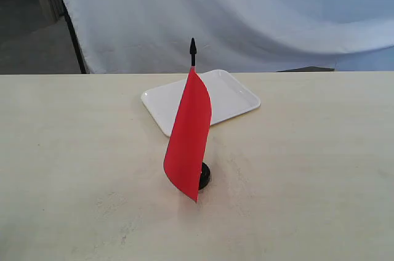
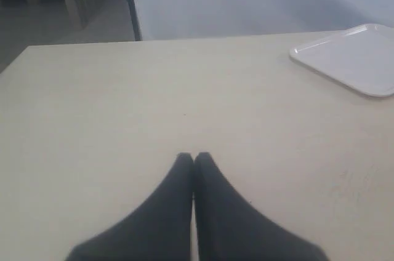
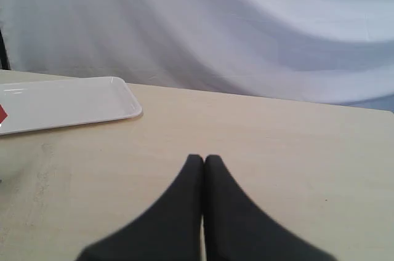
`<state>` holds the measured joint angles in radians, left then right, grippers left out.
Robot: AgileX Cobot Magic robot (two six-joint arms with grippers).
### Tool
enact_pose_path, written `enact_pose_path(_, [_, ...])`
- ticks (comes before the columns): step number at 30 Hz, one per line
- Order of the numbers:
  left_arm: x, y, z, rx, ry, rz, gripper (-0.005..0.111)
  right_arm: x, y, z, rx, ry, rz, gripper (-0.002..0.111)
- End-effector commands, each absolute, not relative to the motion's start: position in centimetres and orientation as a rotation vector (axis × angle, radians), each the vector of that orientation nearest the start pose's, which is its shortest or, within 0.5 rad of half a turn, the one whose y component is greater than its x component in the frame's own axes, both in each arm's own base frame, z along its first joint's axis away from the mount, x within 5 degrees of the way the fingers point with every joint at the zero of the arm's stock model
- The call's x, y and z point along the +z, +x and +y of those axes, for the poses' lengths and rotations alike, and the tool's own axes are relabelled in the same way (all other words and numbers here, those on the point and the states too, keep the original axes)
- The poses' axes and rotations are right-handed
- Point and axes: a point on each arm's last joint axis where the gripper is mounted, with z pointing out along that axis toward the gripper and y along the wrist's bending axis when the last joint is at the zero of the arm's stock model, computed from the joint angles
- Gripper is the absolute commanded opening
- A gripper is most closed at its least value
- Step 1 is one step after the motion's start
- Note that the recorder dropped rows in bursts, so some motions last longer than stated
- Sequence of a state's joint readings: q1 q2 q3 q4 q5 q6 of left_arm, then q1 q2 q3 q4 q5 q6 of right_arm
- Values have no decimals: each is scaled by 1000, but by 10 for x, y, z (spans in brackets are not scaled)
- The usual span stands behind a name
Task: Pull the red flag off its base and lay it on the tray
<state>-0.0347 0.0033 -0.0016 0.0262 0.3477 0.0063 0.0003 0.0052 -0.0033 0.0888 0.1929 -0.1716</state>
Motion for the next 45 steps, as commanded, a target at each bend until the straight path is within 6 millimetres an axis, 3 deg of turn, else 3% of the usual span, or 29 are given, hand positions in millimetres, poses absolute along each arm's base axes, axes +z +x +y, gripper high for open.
enact_pose_path(1, [182, 53, -1, 5, 48, 1826, 0, 196, 56, 2, -48, -87, 1670, -1])
enact_pose_path(24, [182, 53, -1, 5, 48, 1826, 0, 203, 56, 1, -53, -76, 1599, -1])
enact_pose_path(32, [182, 53, -1, 5, 48, 1826, 0, 236, 51, -2, 11, 33, 1225, -1])
enact_pose_path(36, [182, 53, -1, 5, 48, 1826, 0, 250, 48, -2, 34, 45, 1204, -1])
enact_pose_path(45, [182, 53, -1, 5, 48, 1826, 0, 319, 35, -1, 36, 29, 1158, -1])
